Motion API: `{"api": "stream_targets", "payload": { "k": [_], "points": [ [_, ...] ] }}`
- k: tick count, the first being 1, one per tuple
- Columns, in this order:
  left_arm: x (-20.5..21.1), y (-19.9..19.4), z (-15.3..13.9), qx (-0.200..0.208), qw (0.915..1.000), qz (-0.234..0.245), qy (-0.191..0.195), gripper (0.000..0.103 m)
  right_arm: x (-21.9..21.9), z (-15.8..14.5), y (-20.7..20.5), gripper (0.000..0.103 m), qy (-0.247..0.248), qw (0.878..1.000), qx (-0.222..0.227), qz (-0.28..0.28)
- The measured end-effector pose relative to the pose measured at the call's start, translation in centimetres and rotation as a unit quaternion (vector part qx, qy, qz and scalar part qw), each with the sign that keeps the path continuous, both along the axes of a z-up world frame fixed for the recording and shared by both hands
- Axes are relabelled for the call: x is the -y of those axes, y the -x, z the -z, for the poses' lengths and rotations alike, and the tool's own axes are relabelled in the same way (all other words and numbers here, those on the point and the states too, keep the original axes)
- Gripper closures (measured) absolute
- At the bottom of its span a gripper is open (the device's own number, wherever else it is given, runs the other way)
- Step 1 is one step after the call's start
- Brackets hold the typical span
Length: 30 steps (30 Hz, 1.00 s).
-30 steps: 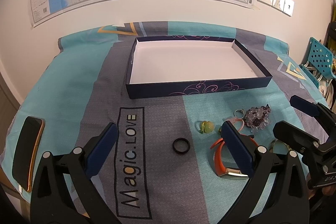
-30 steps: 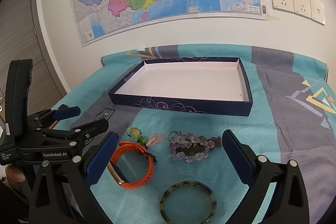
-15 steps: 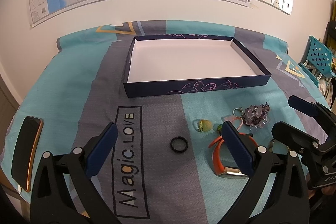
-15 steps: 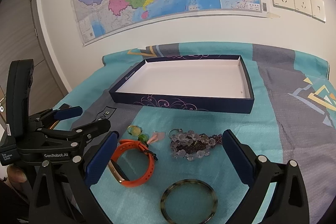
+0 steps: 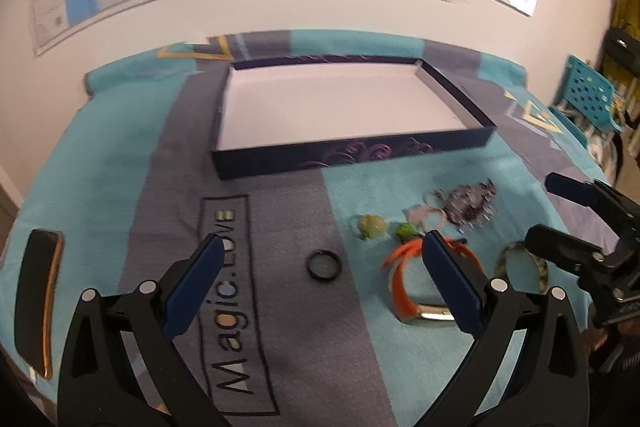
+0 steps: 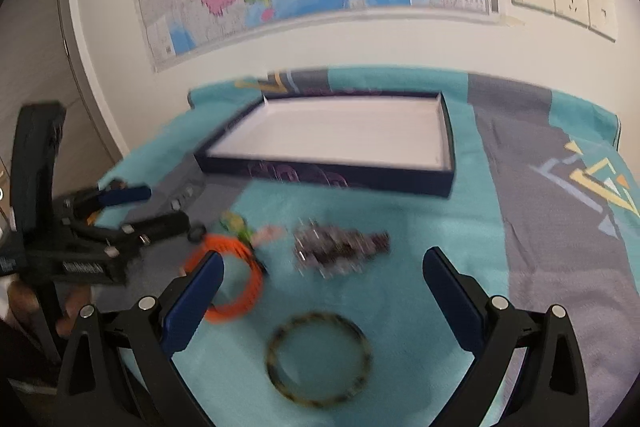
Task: Organize jewelry
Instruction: 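Grasp the orange watch band with the left tool while the right tool grasps the tortoiseshell bangle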
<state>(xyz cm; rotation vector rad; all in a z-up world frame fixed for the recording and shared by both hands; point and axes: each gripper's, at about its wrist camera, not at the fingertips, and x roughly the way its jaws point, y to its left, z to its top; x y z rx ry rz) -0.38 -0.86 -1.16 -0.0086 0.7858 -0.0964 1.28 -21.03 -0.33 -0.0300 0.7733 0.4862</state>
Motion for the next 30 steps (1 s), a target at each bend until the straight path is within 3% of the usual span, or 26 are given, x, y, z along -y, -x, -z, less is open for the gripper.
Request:
{"api": "stream_targets", "payload": {
  "k": [5,7,17,20,22,24,28,30],
  "points": [
    [1.4,0.4,0.9,-0.009,0.9987,0.044,-0.022,0.010,1.3,1.4,0.7,0.023,0.014,0.999,-0.032,-0.011],
    [2.0,0.3,1.3,-0.018,0.9976,0.064,-0.020,0.020,1.5,1.8,1.1,0.026,0.019,0.999,-0.039,-0.015],
    [3.6,-0.3,2.0,-0.035,0.9923,0.117,-0.019,0.046,2.0,2.6,1.3,0.063,0.031,0.998,-0.055,-0.029],
    [4.1,-0.6,2.3,-0.045,0.9898,0.134,-0.020,0.058,1.9,2.7,1.3,0.071,0.034,0.997,-0.055,-0.032],
    [4.2,-0.8,2.4,-0.052,0.9886,0.141,-0.017,0.071,1.9,2.7,1.3,0.078,0.038,0.997,-0.055,-0.035],
    [4.4,-1.0,2.4,-0.054,0.9879,0.143,-0.022,0.077,1.7,2.7,1.4,0.086,0.044,0.997,-0.053,-0.038],
    [4.8,-1.0,2.5,-0.060,0.9866,0.149,-0.030,0.090,1.8,2.8,1.3,0.094,0.048,0.996,-0.052,-0.047],
    [4.9,-0.9,2.5,-0.061,0.9861,0.150,-0.034,0.091,1.8,2.8,1.2,0.097,0.048,0.996,-0.053,-0.049]
  ]
}}
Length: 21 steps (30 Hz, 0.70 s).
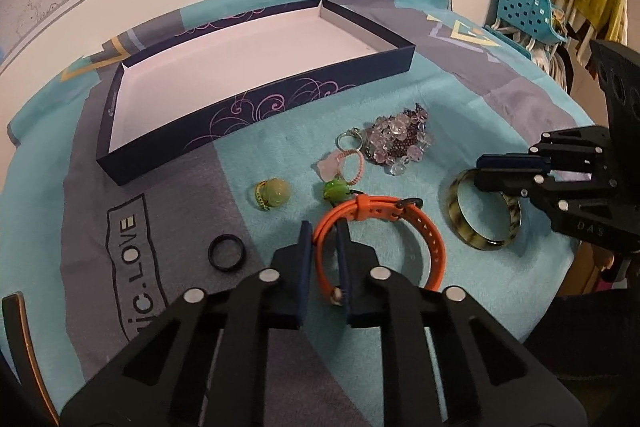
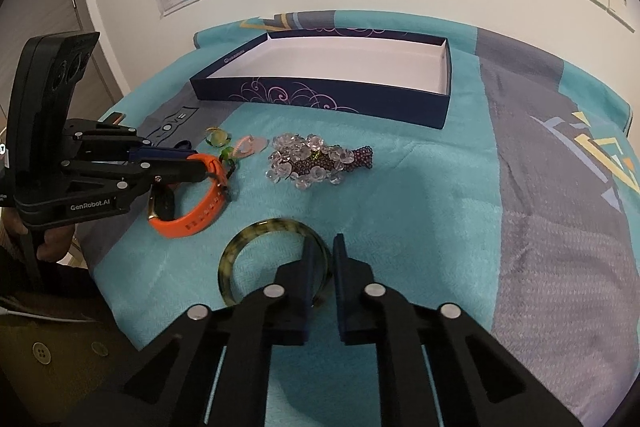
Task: Organize jewelry
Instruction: 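Grasp the orange watch band with the left tool while the right tool grasps the tortoiseshell bangle, then carry the watch band into the box with the left tool while the right tool carries the bangle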
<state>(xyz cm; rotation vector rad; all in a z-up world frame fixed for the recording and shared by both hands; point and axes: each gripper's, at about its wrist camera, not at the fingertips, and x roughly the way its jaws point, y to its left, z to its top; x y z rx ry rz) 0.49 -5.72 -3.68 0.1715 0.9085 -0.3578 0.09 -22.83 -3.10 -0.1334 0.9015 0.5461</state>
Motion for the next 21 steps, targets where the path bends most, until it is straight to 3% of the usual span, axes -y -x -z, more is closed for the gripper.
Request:
{"api": "stream_targets", "payload": {
  "k": [4,10,21],
  "points": [
    [-0.2,0.2,-0.2,0.002,1.0000,-0.006,-0.004,0.093,0.1,-0.1,-0.2,0.097,-0.004,1.000,-0.001,-0.001],
    [-2.1,0.2,-0.8,-0.010,0.9991,-0.025,0.033,0.094,0.7,-0.8,-0.6,0.097,-0.032,0.999,-0.001,0.003],
    [-5.7,-1.5,-3.6,0.008,0.9944,-0.070,0.079,0.093,0.4,-3.9,-3.0,0.097,-0.055,0.998,0.038,0.000]
  ]
}}
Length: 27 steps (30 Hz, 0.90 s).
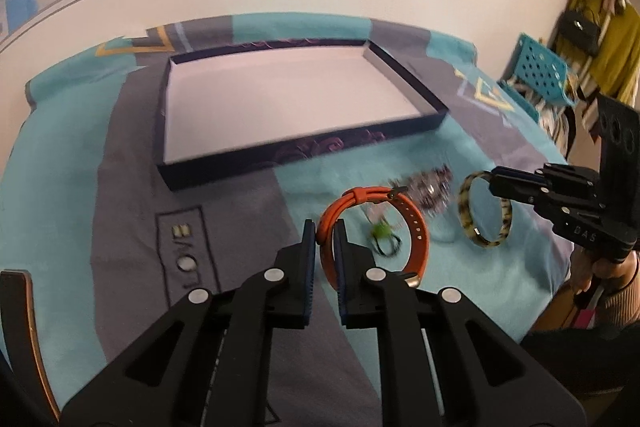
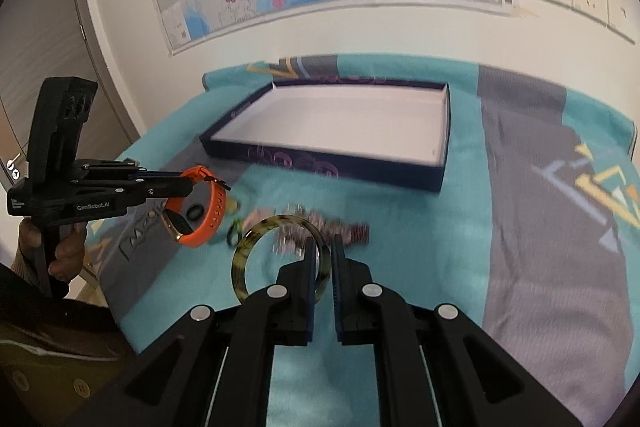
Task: Organize jewelry
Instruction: 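Carry the watch band into the box with the left tool while the right tool carries the bangle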
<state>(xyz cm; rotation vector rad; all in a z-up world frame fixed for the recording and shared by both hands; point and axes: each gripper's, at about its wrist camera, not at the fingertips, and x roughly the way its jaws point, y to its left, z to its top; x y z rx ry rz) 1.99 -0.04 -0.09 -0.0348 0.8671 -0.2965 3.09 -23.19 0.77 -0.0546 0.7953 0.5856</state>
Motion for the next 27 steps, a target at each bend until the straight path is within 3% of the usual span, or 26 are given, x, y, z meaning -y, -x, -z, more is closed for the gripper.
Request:
{"api": "stream_targets", "payload": {
  "k": [10,19,27],
  "points": [
    [-2.9,-5.5,-2.0,0.012,0.9989,-0.043,0.016,0.093,-1.4,-3.2,-6.7,0.097,0.018,0.998,0.052,-0.004],
    [-3.9,-12.5,-2.5,0.006,0.9980,-0.059,0.023,0.093,-3.9,-2.2,-15.2,0.097,0.040,0.999,0.033,0.011],
    [-4.1,-19.0,-0.5,-0.036,0.9963,-0.072,0.031,0.093,-6.6,-0.4,-20.5,0.097,0.069,0.997,0.018,0.019]
  ]
}}
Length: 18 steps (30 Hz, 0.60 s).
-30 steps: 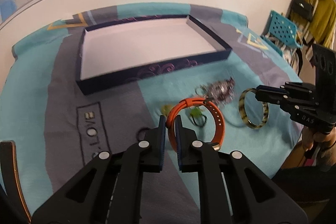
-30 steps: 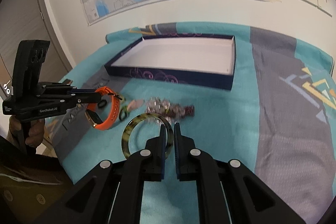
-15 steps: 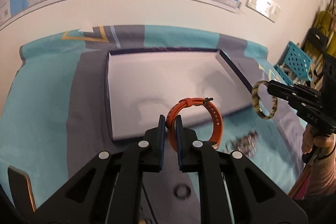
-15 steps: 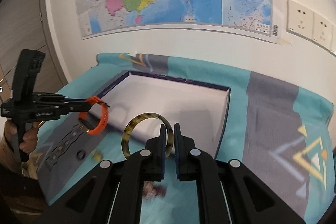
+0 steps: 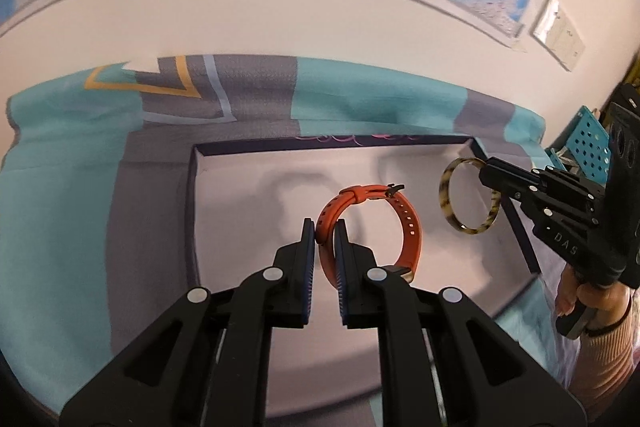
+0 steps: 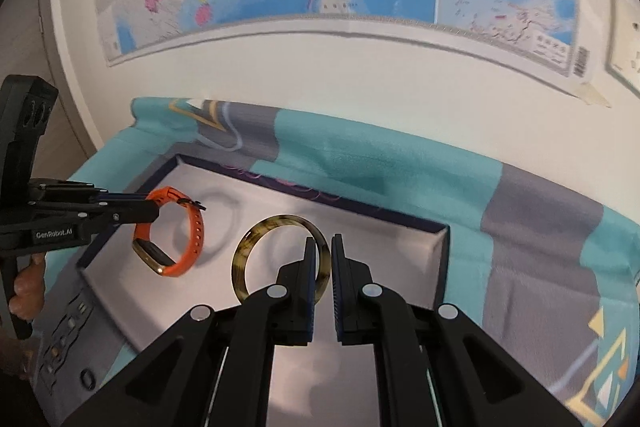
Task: Organize jewelry
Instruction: 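Carry the watch band into the box with the left tool while the right tool carries the bangle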
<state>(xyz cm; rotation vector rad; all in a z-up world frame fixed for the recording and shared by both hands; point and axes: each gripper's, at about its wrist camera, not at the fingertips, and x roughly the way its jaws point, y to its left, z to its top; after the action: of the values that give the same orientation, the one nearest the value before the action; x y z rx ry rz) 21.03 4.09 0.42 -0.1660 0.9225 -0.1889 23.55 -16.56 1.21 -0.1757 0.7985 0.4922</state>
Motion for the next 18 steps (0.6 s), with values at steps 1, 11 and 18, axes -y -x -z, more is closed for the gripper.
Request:
{"api": "stream_targets", "payload": {
  "k": [1,11,18],
  "points": [
    [0.0,-0.5,0.2,-0.004,1.0000,-0.002,0.000,0.093,-0.3,0.3,-0.8,0.097,0.008,1.000,0.000,0.005],
    [0.1,-3.9,2.0,-0.032,0.9993,-0.012,-0.012,0.092,-1.7,2.2,-4.3,0.097,0.041,0.998,-0.034,0.019],
    [0.4,-4.9,2.7,-0.042,0.9986,-0.019,-0.027,0.093,-2.3,2.8,-5.2,0.097,0.061,0.997,-0.038,0.035]
  ]
}}
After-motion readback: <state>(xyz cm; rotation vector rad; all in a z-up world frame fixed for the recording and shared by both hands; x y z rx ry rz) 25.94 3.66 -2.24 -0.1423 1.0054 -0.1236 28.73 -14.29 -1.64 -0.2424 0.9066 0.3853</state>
